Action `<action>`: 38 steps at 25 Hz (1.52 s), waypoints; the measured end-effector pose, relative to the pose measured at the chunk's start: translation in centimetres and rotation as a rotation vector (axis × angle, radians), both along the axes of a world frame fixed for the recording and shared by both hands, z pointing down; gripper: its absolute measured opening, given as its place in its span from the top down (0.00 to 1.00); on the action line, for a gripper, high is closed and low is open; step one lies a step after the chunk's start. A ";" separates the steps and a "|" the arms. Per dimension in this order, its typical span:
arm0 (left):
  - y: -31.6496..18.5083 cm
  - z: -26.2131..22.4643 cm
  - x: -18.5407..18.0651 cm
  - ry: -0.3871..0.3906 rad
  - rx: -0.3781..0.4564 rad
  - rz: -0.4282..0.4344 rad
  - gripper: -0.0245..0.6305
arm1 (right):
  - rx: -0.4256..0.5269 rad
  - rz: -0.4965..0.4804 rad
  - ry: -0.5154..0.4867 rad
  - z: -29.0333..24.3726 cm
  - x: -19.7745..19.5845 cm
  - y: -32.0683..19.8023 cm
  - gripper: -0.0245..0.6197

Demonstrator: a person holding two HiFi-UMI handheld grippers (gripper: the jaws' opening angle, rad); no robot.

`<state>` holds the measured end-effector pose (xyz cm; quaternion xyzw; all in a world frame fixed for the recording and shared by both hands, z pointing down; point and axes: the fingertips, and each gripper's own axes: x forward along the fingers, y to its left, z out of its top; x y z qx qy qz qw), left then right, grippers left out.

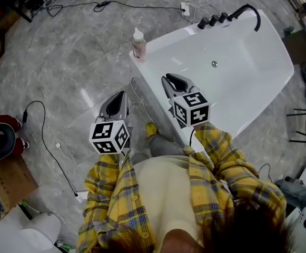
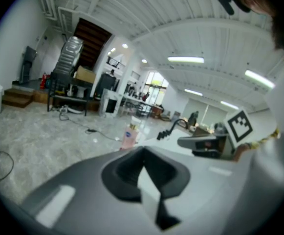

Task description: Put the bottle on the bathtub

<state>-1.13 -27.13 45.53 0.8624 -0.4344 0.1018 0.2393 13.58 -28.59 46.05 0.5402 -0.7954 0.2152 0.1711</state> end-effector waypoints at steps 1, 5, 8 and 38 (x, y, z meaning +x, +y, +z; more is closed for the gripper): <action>0.1 -0.1 0.0 0.002 0.002 -0.001 0.95 | 0.003 0.000 -0.006 -0.2 -0.1 0.3 0.88; 0.2 -0.4 -0.1 0.005 0.007 -0.006 0.95 | 0.017 -0.002 -0.030 -0.8 -0.5 1.2 0.89; 0.5 -0.6 0.0 0.009 0.006 -0.008 0.95 | 0.020 -0.003 -0.036 -1.2 -0.6 1.9 0.90; 1.2 -0.6 -0.4 0.016 -0.009 -0.016 0.95 | 0.002 0.013 -0.027 -1.2 -0.8 3.1 0.94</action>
